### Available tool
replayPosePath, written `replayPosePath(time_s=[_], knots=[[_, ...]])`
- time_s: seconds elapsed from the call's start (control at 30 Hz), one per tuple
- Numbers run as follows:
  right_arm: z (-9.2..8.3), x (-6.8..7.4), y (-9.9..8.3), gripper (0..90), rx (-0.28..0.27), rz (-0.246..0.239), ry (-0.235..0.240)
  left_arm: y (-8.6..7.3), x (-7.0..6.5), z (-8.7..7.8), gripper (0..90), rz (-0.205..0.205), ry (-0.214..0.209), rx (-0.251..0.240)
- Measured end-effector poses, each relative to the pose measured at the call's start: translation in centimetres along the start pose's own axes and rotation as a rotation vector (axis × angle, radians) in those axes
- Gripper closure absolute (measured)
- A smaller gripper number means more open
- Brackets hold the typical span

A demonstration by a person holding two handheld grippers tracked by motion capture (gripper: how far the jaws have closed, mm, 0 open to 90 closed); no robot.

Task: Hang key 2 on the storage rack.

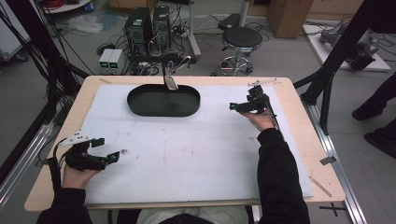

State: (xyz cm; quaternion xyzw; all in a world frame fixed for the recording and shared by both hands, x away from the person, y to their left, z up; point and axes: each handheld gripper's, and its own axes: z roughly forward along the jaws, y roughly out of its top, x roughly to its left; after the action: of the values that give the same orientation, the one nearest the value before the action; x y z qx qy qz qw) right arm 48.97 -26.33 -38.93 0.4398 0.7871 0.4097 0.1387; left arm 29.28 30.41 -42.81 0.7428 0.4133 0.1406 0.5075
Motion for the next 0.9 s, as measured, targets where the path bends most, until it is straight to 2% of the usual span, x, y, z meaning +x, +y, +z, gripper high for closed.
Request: replayPosePath(time_s=[0.27,0.4,0.57,0.63,0.67,0.7,0.77,0.87,0.9], knots=[[0.1,-2.0,-1.5,0.7,0.038,0.043,-0.029,0.0,0.0,0.0,2.4,0.000,0.001,0.006],[0.6,-2.8,-2.2,0.8,0.078,0.069,-0.013,0.0,0.0,0.1,2.4,0.000,0.002,0.007],[1.2,-3.4,-2.8,4.1,0.135,0.059,-0.041,0.0,0.0,0.0,2.3,0.000,0.003,0.007],[1.4,-3.7,-3.1,5.8,0.159,0.056,-0.068,-0.1,0.0,0.0,2.3,-0.001,0.003,0.007],[1.5,-3.9,-3.2,9.1,0.173,0.053,-0.080,-0.1,0.0,0.0,2.3,-0.001,0.003,0.007],[1.5,-4.1,-3.3,17.4,0.183,0.046,-0.083,-0.1,0.0,0.0,2.3,-0.001,0.004,0.007],[1.5,-4.3,-3.5,26.7,0.217,0.051,-0.113,-0.1,0.0,0.0,2.4,-0.001,0.004,0.009],[1.5,-4.4,-3.5,41.2,0.229,0.037,-0.106,-0.1,-0.1,0.1,2.3,0.000,0.003,0.009],[1.5,-4.3,-3.6,44.7,0.227,0.029,-0.120,-0.1,-0.1,0.1,2.3,0.000,0.003,0.007]])
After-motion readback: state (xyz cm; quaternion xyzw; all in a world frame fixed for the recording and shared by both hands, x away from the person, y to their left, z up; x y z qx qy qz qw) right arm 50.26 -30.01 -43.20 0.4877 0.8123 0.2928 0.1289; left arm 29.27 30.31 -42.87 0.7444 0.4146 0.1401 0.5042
